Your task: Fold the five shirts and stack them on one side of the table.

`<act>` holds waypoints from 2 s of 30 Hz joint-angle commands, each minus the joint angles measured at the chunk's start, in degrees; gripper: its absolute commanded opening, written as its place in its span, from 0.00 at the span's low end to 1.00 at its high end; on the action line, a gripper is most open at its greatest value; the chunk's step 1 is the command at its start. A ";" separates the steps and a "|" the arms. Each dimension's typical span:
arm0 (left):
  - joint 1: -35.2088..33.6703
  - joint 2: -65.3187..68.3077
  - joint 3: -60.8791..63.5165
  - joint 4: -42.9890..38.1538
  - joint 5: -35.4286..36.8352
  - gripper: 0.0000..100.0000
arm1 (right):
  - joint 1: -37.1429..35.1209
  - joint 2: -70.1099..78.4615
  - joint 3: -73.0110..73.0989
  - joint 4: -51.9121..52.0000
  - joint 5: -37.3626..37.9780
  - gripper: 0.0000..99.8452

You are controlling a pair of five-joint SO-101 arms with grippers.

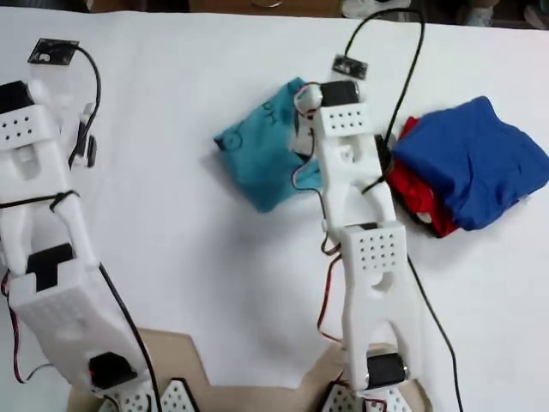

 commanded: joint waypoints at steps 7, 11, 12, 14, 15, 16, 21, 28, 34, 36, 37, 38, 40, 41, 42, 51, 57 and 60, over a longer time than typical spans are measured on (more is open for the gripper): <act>-0.18 -3.78 -0.31 -0.79 -0.18 0.13 | -2.07 5.85 -3.87 -2.77 -0.62 0.33; -0.53 -3.78 -0.31 -0.62 -0.35 0.13 | -1.45 9.54 -5.45 -6.20 -0.70 0.33; -0.79 -3.78 -0.31 -0.62 -0.35 0.13 | -1.45 10.07 -6.33 -6.20 -0.62 0.33; -1.14 -3.78 -0.31 -0.62 -0.35 0.13 | -1.63 10.86 -8.00 -6.20 -0.62 0.33; -1.14 -3.78 -0.31 -0.62 -0.44 0.13 | -1.63 11.21 -8.62 -6.29 -0.62 0.33; -1.14 -3.78 -0.31 -0.53 -0.44 0.13 | -1.63 11.38 -9.23 -6.73 -0.62 0.33; -1.14 -3.87 -0.31 -0.79 -0.44 0.13 | -0.66 11.21 -12.57 -6.55 -0.35 0.33; -1.14 -3.87 -0.31 -0.79 -0.44 0.13 | -0.40 13.67 -12.22 -6.73 -0.26 0.33; -1.14 -3.96 -0.31 -0.70 -0.44 0.13 | 0.66 16.40 -12.31 -9.54 -0.70 0.33; -1.14 -4.13 -0.31 -0.53 -0.44 0.13 | 0.66 16.22 -12.31 -9.54 -0.70 0.33; -1.14 -4.22 -0.40 -0.53 -0.44 0.13 | 0.57 16.22 -12.31 -9.45 -0.53 0.33; -1.14 -4.22 -0.40 -0.44 -0.44 0.13 | 0.48 16.22 -12.31 -9.45 -0.35 0.33; -1.14 -4.22 -0.48 -0.44 -0.44 0.13 | 0.31 16.22 -12.22 -9.45 -0.18 0.31; -1.14 -4.22 -0.66 -0.35 -0.44 0.13 | 0.31 16.22 -12.13 -9.36 -0.18 0.28; -1.14 -4.22 -0.75 -0.35 -0.44 0.13 | 0.31 16.22 -12.04 -9.36 -0.09 0.24; -2.29 -4.31 -0.84 -0.62 -0.35 0.13 | 0.66 16.13 -12.22 -7.25 12.66 0.02; -2.37 -4.31 -0.84 -0.44 -0.35 0.13 | 1.54 15.08 -13.10 -6.20 18.99 0.02; -2.37 -4.31 -0.66 -0.35 -0.35 0.13 | 3.12 13.05 -16.18 -6.37 25.49 0.02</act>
